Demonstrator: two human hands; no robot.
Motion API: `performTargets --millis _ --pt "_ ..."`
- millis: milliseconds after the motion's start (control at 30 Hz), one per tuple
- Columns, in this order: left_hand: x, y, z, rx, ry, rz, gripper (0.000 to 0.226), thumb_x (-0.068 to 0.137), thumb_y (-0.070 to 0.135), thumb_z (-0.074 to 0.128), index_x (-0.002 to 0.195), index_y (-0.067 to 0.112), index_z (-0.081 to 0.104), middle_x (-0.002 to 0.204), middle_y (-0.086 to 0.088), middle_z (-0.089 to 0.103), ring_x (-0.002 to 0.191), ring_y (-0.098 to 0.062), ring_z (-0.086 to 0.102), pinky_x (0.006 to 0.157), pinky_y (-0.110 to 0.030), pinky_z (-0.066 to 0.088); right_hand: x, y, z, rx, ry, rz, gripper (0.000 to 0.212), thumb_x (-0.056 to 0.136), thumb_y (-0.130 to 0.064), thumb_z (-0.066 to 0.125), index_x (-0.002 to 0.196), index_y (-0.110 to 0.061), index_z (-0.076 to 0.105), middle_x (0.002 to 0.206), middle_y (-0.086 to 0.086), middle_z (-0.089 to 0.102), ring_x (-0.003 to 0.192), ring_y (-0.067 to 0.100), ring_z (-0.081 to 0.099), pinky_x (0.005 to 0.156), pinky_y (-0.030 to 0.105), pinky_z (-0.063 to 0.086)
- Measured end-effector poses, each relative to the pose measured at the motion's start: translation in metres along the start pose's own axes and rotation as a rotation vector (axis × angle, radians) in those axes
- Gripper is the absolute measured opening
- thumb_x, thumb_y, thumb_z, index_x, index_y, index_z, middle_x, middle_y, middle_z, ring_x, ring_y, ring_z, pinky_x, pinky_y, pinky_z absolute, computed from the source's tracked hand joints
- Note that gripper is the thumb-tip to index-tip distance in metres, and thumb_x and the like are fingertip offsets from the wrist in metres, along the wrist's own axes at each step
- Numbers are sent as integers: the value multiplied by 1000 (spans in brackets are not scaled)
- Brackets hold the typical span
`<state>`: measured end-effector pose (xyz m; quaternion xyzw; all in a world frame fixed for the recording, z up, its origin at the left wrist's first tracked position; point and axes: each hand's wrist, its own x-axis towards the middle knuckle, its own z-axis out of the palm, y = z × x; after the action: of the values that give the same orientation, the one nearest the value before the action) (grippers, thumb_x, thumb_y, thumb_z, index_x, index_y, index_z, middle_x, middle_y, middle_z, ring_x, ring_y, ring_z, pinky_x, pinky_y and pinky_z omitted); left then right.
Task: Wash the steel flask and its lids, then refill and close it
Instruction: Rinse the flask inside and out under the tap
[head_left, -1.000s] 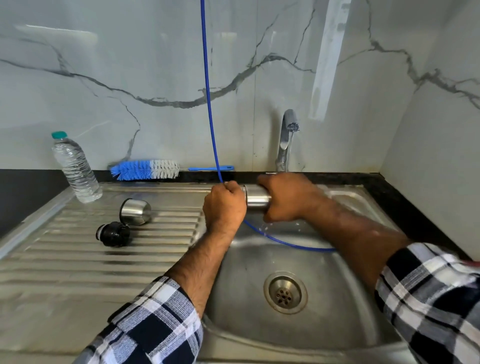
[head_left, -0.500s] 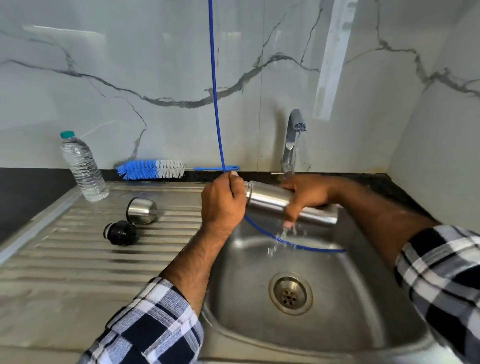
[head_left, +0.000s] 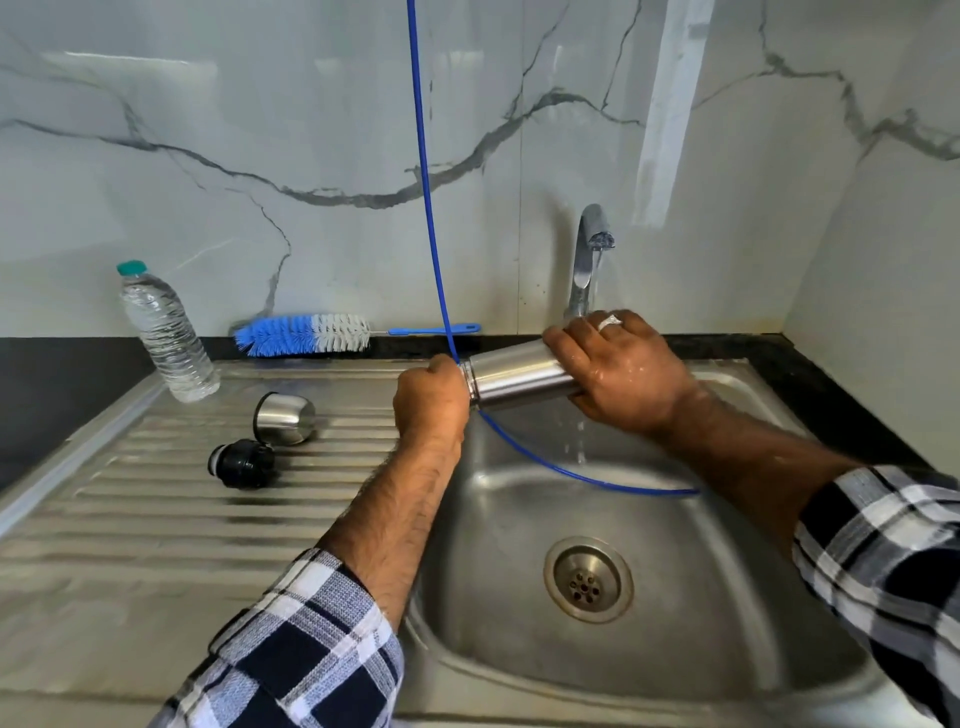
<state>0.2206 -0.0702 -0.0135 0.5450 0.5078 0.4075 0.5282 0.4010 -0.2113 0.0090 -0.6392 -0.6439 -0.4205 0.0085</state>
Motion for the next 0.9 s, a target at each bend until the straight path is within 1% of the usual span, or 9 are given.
performTargets --millis 133,267,333,400,500,600,667,767,900 --pt "-3 6 -2 80 57 194 40 87 42 41 69 13 62 81 -12 72 82 -41 70 77 -51 63 7 7 -6 158 -121 106 67 71 -44 77 130 -17 60 109 9 70 91 36 69 78 43 57" --pt "4 2 -10 174 100 558 39 95 37 40 61 21 49 63 2 56 65 -30 61 61 -38 50 35 26 -23 616 -688 264 70 53 -53 94 111 -32 62 97 -10 67 89 18 66 77 34 55" --pt "7 0 -15 150 104 704 38 98 33 40 61 24 44 58 10 47 55 -20 48 56 -32 36 33 45 -18 966 -930 309 81 47 -52 100 116 -27 66 109 -6 71 101 21 69 85 35 57" --pt "11 -1 -16 85 115 759 38 101 31 40 63 26 42 56 10 43 51 -17 43 51 -33 36 17 63 -15 1414 -1046 468 91 50 -46 102 127 -13 66 114 13 74 98 30 73 75 37 63" --pt "0 2 -10 61 216 794 37 100 31 36 67 19 47 57 6 45 53 -18 41 53 -32 30 -4 68 -12 1832 -812 782 91 45 -45 104 118 -3 71 96 22 75 70 27 73 49 28 59" --pt "-14 -2 7 108 330 771 47 98 32 34 78 1 63 68 -19 65 61 -37 58 57 -39 42 1 42 -1 1965 -297 1276 43 69 -48 91 88 -17 68 77 9 62 58 20 55 41 23 41" --pt "-24 -4 11 165 350 728 47 100 31 35 85 -2 66 74 -25 68 67 -48 63 59 -48 49 17 22 10 1909 -10 1620 29 82 -44 82 82 -21 64 77 5 61 64 20 56 49 25 42" --pt "-35 1 8 233 278 640 44 101 29 36 92 -2 66 82 -27 70 77 -50 64 65 -49 49 31 -2 12 1763 314 1943 41 79 -48 85 100 -15 69 97 3 74 84 22 69 75 33 57" --pt "-32 1 12 206 56 179 47 104 36 38 110 2 70 105 -24 74 94 -43 68 78 -46 59 39 -18 -6 1863 643 1856 47 78 -51 88 103 -15 73 102 4 78 99 27 75 84 36 59"
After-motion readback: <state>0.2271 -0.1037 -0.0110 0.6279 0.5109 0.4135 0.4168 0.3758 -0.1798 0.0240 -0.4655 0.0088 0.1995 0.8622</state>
